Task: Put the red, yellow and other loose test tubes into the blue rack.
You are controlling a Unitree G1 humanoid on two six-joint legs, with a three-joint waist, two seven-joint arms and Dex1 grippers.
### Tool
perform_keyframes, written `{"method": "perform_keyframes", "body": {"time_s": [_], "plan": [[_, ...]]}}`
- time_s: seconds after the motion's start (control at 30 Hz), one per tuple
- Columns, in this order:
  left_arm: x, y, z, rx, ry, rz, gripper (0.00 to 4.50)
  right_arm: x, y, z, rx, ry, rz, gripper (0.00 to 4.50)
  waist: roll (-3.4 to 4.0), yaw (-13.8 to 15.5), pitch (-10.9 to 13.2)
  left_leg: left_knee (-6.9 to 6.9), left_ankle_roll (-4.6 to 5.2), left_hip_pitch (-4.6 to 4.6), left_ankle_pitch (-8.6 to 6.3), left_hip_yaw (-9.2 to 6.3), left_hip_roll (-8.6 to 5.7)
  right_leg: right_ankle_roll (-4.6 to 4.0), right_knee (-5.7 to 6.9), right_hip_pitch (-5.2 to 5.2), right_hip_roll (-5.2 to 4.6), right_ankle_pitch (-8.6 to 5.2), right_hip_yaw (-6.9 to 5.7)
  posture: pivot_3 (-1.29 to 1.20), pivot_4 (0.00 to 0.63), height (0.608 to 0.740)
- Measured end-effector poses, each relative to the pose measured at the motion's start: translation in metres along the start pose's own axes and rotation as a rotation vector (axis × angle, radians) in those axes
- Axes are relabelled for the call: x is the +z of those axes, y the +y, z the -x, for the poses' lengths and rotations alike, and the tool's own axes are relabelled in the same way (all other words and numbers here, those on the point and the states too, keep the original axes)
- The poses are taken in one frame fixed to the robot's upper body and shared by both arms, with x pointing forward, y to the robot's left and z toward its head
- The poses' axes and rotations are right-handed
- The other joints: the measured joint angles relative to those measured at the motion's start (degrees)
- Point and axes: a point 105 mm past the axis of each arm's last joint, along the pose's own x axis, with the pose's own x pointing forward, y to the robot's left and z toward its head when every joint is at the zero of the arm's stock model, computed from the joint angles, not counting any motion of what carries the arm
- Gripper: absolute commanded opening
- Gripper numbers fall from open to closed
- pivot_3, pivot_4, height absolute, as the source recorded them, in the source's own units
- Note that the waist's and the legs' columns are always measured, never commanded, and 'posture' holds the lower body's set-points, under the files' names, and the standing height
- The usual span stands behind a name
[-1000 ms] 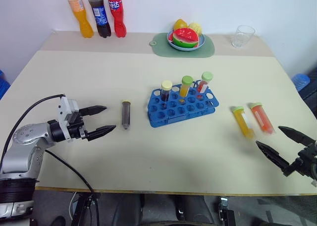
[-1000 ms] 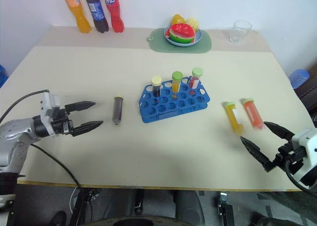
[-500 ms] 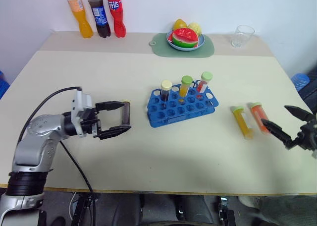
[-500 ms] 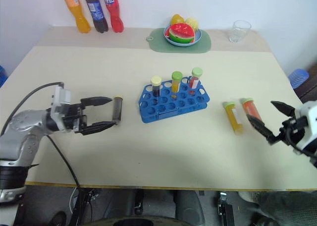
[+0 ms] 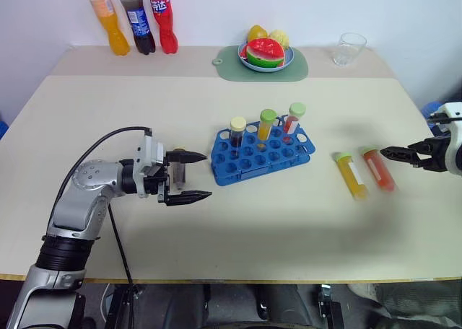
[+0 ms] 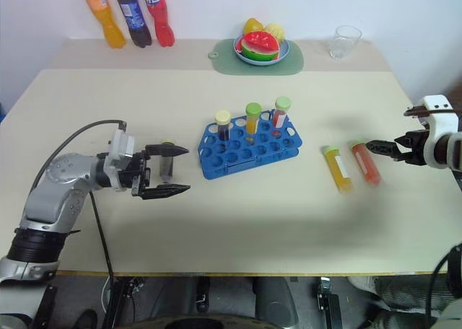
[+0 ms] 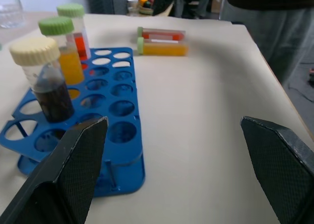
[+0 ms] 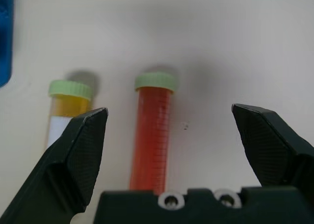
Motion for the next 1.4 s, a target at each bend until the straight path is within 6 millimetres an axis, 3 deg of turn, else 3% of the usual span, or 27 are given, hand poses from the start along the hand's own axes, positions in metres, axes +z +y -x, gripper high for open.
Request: {"method": "perform_keyframes", "body": {"time_s": [0.07, 0.43, 0.53, 0.73, 0.97, 1.07, 1.2, 1.4], "plan": [[-0.001, -0.003, 0.000, -0.004, 0.002, -0.001, 4.44, 0.003, 0.001, -0.007, 0.023, 0.027, -0.017, 4.50, 0.00, -0.1, 0.0, 0.00, 0.00, -0.01, 0.00, 0.03, 0.00, 0.02, 0.02, -0.03, 0.00, 0.01, 0.01, 0.00, 0.150, 0.740], [-0.004, -0.019, 0.006, 0.022, 0.044, 0.007, 4.44, -0.025, 0.011, -0.041, 0.089, 0.205, 0.017, 4.50, 0.09, -0.1, 0.0, 0.02, -0.01, -0.03, 0.00, 0.08, 0.00, 0.06, 0.11, -0.11, 0.00, 0.03, 0.02, 0.00, 0.150, 0.740], [-0.003, -0.021, 0.007, 0.037, 0.047, 0.011, 4.50, -0.024, 0.010, -0.045, 0.078, 0.209, 0.040, 3.61, 0.09, -0.2, 0.0, 0.03, -0.01, -0.02, 0.00, 0.08, 0.00, 0.09, 0.12, -0.10, 0.00, 0.06, 0.02, 0.00, 0.150, 0.740], [0.000, -0.024, 0.004, 0.039, 0.036, 0.018, 4.50, -0.025, 0.003, -0.048, 0.034, 0.207, 0.099, 0.80, 0.07, -0.4, 0.0, 0.03, -0.01, 0.03, 0.01, 0.07, 0.01, 0.13, 0.15, -0.06, 0.04, 0.08, 0.02, 0.00, 0.150, 0.740], [0.004, -0.020, 0.001, 0.043, 0.016, 0.008, 4.50, -0.024, 0.000, -0.046, 0.034, 0.185, 0.152, 0.77, 0.10, -0.3, 0.0, 0.06, -0.01, 0.04, 0.01, 0.08, 0.01, 0.13, 0.14, -0.02, 0.03, 0.08, 0.02, 0.00, 0.150, 0.740], [0.006, -0.016, -0.002, 0.055, -0.005, 0.009, 4.50, -0.010, -0.002, -0.037, 0.044, 0.050, 0.180, 0.77, 0.27, 0.1, 0.1, 0.05, -0.01, 0.01, 0.01, 0.07, 0.00, 0.23, 0.15, -0.03, 0.03, 0.13, 0.04, 0.00, 0.150, 0.740], [0.006, -0.012, -0.010, 0.062, -0.038, 0.013, 4.50, 0.019, 0.024, -0.007, 0.079, -0.270, 0.301, 0.77, 0.33, 0.5, 0.1, -0.01, -0.02, 0.03, 0.01, -0.06, 0.01, 0.35, 0.23, 0.00, 0.06, 0.12, -0.03, 0.00, 0.150, 0.740], [0.004, -0.005, -0.018, 0.075, -0.073, 0.031, 4.50, 0.009, 0.073, 0.009, 0.035, -0.519, 0.378, 0.77, 0.32, 0.1, 0.1, 0.11, -0.02, 0.13, 0.01, -0.01, 0.01, 0.36, 0.20, 0.11, 0.07, 0.11, 0.01, 0.00, 0.150, 0.740]]}}
